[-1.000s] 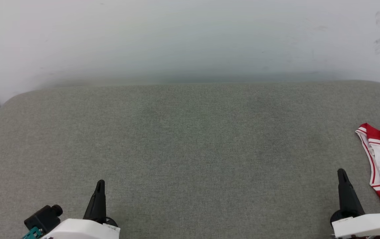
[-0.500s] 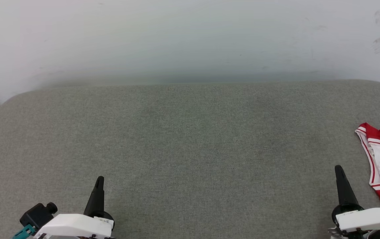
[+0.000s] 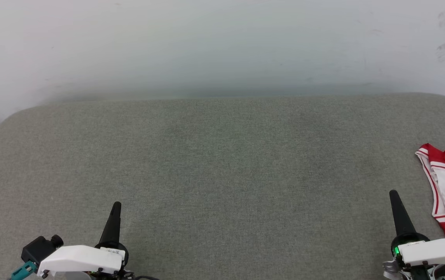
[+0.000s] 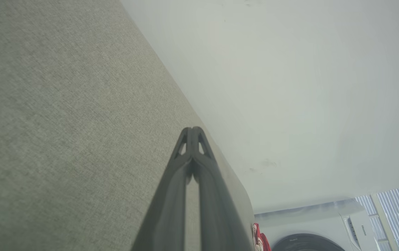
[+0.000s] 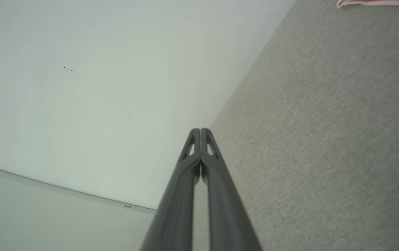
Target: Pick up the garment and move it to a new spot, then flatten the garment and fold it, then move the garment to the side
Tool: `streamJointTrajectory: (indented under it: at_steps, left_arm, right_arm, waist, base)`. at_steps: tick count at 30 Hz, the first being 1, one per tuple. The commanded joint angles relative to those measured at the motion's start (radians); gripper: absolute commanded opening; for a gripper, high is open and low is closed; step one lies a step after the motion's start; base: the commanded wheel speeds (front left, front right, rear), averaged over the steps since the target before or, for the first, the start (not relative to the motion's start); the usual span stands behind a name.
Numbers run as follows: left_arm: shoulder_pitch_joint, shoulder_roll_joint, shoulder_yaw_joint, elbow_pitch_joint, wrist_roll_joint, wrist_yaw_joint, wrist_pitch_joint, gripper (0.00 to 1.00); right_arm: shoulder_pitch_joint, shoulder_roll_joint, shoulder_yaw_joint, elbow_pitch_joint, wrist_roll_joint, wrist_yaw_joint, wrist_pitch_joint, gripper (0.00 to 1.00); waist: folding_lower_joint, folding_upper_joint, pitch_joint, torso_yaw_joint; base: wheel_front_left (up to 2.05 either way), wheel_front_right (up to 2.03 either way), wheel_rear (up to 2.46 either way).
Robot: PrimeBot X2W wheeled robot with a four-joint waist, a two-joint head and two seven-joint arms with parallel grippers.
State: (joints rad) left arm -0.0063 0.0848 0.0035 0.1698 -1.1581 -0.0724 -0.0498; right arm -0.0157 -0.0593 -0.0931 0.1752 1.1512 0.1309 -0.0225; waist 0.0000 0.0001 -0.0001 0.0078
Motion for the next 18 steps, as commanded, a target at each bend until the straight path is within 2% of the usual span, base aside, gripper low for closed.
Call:
streamJointTrajectory:
  at_steps: [1,18]
  left_arm:
    - [-0.023,0.006,0.005,-0.003,-0.023,-0.009,0.006,0.00]
    - [-0.052,0.004,0.026,0.024,-0.190,-0.027,0.049,0.00]
  right_arm:
    - [-0.023,-0.008,0.000,-0.003,0.024,0.000,0.005,0.00]
    - [-0.049,-0.007,-0.002,0.023,0.184,0.000,0.048,0.00]
  waist:
    - [0.0000,-0.0001,0.000,0.000]
    - [0.0000,-0.0001,0.001,-0.002]
  base:
    - [0.00,0.00,0.00]
    - [0.00,0.00,0.00]
